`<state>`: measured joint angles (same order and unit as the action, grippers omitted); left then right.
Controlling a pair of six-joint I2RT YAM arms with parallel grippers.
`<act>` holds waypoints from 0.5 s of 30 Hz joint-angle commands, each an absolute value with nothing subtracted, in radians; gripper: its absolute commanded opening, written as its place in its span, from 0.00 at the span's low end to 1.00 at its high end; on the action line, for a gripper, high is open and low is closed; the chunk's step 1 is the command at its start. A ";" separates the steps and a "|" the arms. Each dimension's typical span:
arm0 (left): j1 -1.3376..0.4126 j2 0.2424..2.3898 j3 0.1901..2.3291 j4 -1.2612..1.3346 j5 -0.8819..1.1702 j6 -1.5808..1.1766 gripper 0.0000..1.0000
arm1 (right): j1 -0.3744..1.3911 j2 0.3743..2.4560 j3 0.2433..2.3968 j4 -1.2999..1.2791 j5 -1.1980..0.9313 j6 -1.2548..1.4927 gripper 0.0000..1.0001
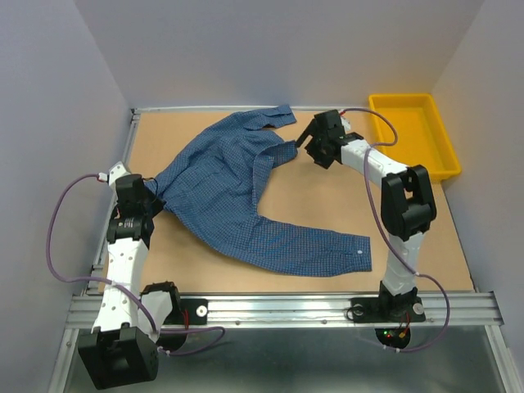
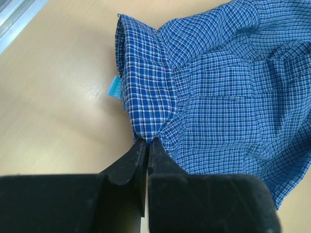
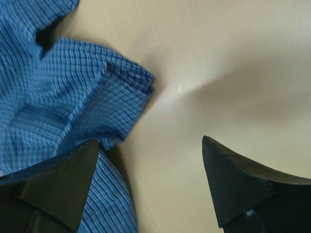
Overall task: Fold and stack the long sleeve shirts
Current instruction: Flatten the shirt out
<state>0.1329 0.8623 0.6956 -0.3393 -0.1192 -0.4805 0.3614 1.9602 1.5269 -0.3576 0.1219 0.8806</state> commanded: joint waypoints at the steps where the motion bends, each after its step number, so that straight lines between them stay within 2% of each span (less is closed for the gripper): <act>1: 0.138 0.844 0.687 -0.296 -0.095 -0.485 0.00 | 0.364 2.045 1.673 -0.296 0.209 1.100 0.91; 10: 0.138 0.841 0.672 -0.291 -0.084 -0.489 0.00 | 0.364 2.250 1.868 -0.298 0.160 1.246 0.83; 15: 0.138 0.839 0.666 -0.284 -0.086 -0.491 0.00 | 0.365 2.309 1.925 -0.298 0.120 1.249 0.72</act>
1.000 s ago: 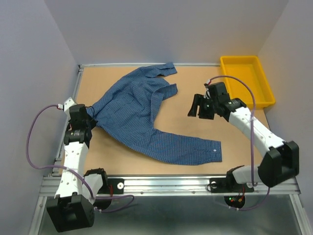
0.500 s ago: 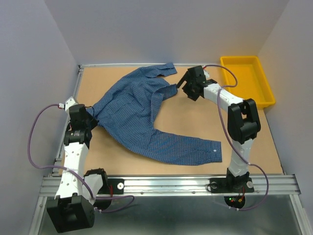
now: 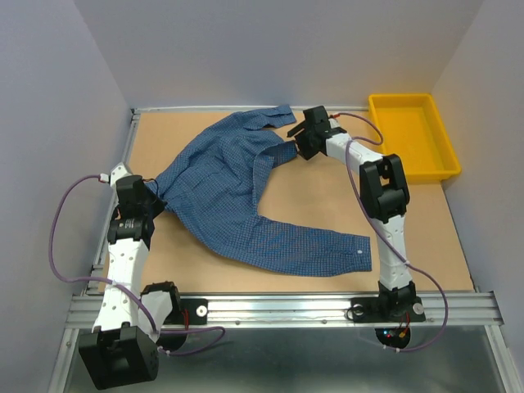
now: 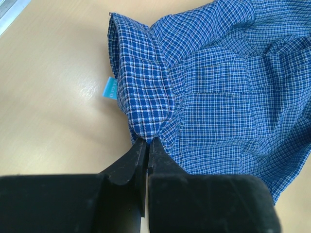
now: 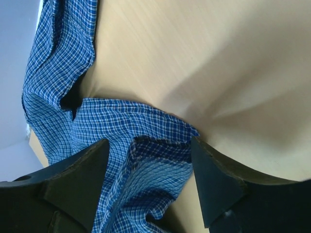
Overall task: Fold and stack the long sleeve shirts
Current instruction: Flatten the shirt out
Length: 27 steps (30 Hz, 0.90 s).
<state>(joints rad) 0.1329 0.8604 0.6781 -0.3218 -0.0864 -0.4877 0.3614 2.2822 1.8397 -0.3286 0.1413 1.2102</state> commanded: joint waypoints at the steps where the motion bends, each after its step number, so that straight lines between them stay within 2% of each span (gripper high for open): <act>1: 0.137 0.839 0.663 -0.281 -0.087 -0.491 0.00 | 0.365 2.315 1.934 -0.298 0.106 1.247 0.70; 3: 0.137 0.844 0.660 -0.275 -0.087 -0.491 0.00 | 0.367 2.329 1.940 -0.298 0.097 1.233 0.59; 4: 0.137 0.844 0.660 -0.273 -0.087 -0.491 0.00 | 0.365 2.330 1.944 -0.298 0.094 1.229 0.49; 10: 0.137 0.857 0.667 -0.267 -0.081 -0.489 0.00 | 0.367 2.300 1.953 -0.301 0.103 1.167 0.12; 11: 0.137 0.861 0.673 -0.267 -0.081 -0.488 0.00 | 0.367 2.292 1.951 -0.302 0.113 1.158 0.02; 19: 0.138 0.916 0.735 -0.242 -0.118 -0.480 0.00 | 0.351 2.189 1.917 -0.307 0.179 1.049 0.01; 23: 0.143 1.079 0.909 -0.216 -0.094 -0.463 0.00 | 0.307 2.125 1.947 -0.307 0.172 0.965 0.01; 27: 0.160 1.180 1.084 -0.273 -0.037 -0.434 0.00 | 0.279 1.953 1.886 -0.308 0.181 0.846 0.00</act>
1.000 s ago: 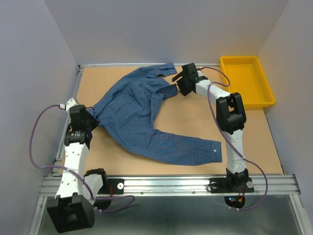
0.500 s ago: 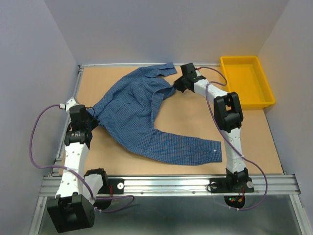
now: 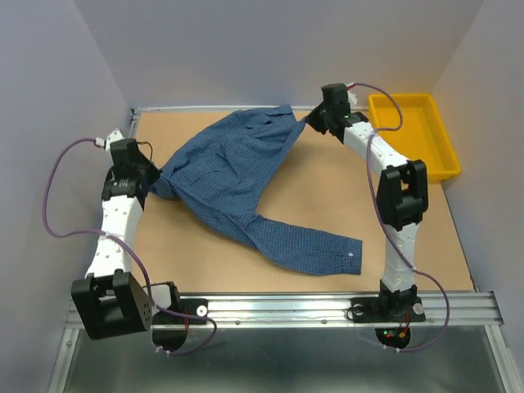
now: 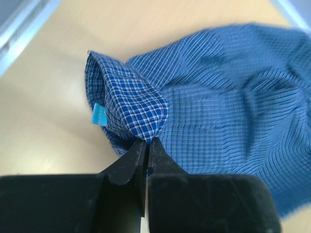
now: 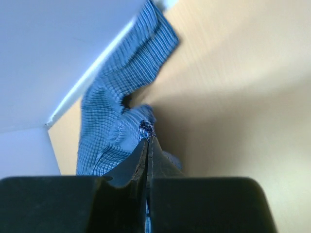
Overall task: Fold and stack the long sleeve shirts
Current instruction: Flatten the shirt out
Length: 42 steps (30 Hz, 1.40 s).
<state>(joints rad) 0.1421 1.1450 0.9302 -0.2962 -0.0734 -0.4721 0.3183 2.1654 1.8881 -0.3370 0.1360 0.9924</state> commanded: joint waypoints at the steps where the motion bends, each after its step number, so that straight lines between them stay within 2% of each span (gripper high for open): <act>1: 0.161 1.183 1.098 -0.284 -0.037 -0.434 0.00 | 0.281 1.912 1.843 -0.308 0.186 0.821 0.00; 5: 0.166 1.102 1.014 -0.301 -0.058 -0.446 0.00 | 0.279 1.657 1.544 -0.307 0.241 0.743 0.00; 6: 0.167 1.054 0.988 -0.305 -0.066 -0.449 0.00 | 0.279 1.608 1.397 -0.307 0.253 0.727 0.00; 10: 0.176 0.974 0.844 -0.322 -0.063 -0.465 0.00 | 0.278 1.360 1.039 -0.307 0.255 0.721 0.01; 12: 0.179 0.957 0.787 -0.333 -0.049 -0.475 0.00 | 0.279 1.243 0.919 -0.308 0.209 0.726 0.05; 13: 0.179 0.954 0.773 -0.339 -0.038 -0.483 0.00 | 0.279 1.206 0.803 -0.311 0.190 0.732 0.09; 14: 0.181 0.940 0.755 -0.348 -0.038 -0.486 0.00 | 0.279 1.133 0.757 -0.316 0.146 0.742 0.28; 15: 0.184 0.928 0.750 -0.354 -0.040 -0.494 0.00 | 0.279 1.097 0.682 -0.325 0.128 0.747 0.37; 17: 0.187 0.898 0.749 -0.376 -0.051 -0.497 0.03 | 0.279 1.030 0.640 -0.351 0.097 0.758 0.40; 18: 0.189 0.869 0.761 -0.383 -0.061 -0.499 0.06 | 0.281 0.976 0.629 -0.382 0.078 0.753 0.46; 19: 0.190 0.856 0.771 -0.403 -0.080 -0.496 0.15 | 0.281 0.950 0.627 -0.399 0.071 0.747 0.49; 20: 0.192 0.847 0.803 -0.416 -0.089 -0.485 0.18 | 0.279 0.931 0.644 -0.425 0.066 0.735 0.54; 22: 0.190 0.845 0.843 -0.437 -0.109 -0.466 0.20 | 0.279 0.913 0.684 -0.446 0.071 0.690 0.57; 23: 0.190 0.845 0.882 -0.457 -0.115 -0.448 0.26 | 0.279 0.920 0.733 -0.455 0.077 0.652 0.62; 25: 0.190 0.847 0.910 -0.459 -0.094 -0.424 0.44 | 0.279 0.959 0.794 -0.463 0.078 0.614 0.68; 26: 0.190 0.850 0.935 -0.463 -0.074 -0.414 0.60 | 0.281 1.018 0.822 -0.469 0.072 0.595 0.73; 28: 0.190 0.871 0.960 -0.475 -0.005 -0.400 0.77 | 0.281 1.108 0.898 -0.471 0.055 0.562 0.74; 32: 0.183 0.914 1.000 -0.497 0.133 -0.416 0.96 | 0.282 1.198 0.960 -0.472 0.049 0.574 0.74; 35: 0.155 0.937 0.980 -0.482 0.146 -0.442 0.97 | 0.281 1.256 0.959 -0.472 0.048 0.595 0.76; 39: 0.123 0.997 0.840 -0.384 0.170 -0.511 0.95 | 0.281 1.345 0.953 -0.445 0.041 0.597 0.76; 42: 0.121 1.070 0.764 -0.267 0.196 -0.575 0.88 | 0.281 1.377 0.943 -0.405 0.023 0.592 0.68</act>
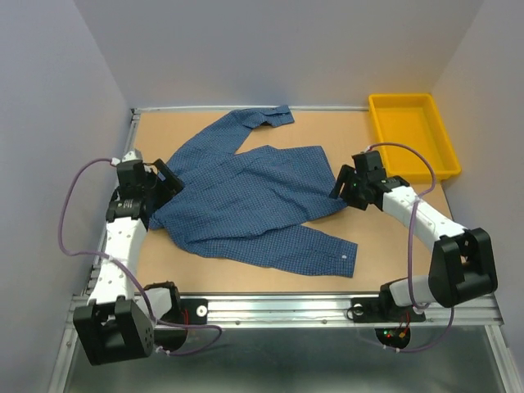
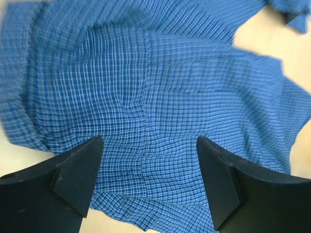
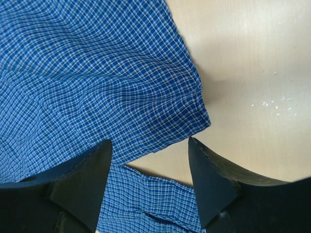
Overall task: Fold and stack the long sleeve shirts
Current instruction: Flatten the shirt out
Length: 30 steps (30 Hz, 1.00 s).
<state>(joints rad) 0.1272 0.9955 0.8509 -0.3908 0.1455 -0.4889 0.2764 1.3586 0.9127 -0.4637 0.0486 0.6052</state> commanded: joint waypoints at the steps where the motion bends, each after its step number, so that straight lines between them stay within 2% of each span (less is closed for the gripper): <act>1: 0.121 1.093 0.755 -0.243 0.193 -0.586 0.87 | 0.281 1.399 0.937 -0.394 0.020 0.592 0.66; 5: 0.121 1.239 0.770 -0.148 0.152 -0.600 0.86 | 0.281 1.449 0.914 -0.348 0.028 0.598 0.62; 11: 0.121 1.527 0.908 -0.094 0.130 -0.600 0.86 | 0.282 1.531 0.878 -0.281 0.008 0.630 0.57; 19: 0.120 1.834 1.201 -0.086 0.166 -0.584 0.86 | 0.340 1.522 0.786 -0.262 0.008 0.686 0.58; 21: 0.112 1.899 1.303 -0.081 0.184 -0.569 0.86 | 0.356 1.523 0.765 -0.253 0.008 0.704 0.62; 27: 0.045 1.979 1.537 -0.112 0.248 -0.471 0.90 | 0.380 1.540 0.837 -0.252 -0.051 0.704 0.68; 30: 0.025 1.846 1.464 -0.138 0.201 -0.485 0.94 | 0.380 1.484 0.868 -0.264 -0.016 0.701 0.71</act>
<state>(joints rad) 0.0563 2.0121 1.4818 -0.1143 0.2108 -0.5163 0.3683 1.5322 0.8032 -0.2623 -0.0212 0.6949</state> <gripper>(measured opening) 0.928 0.692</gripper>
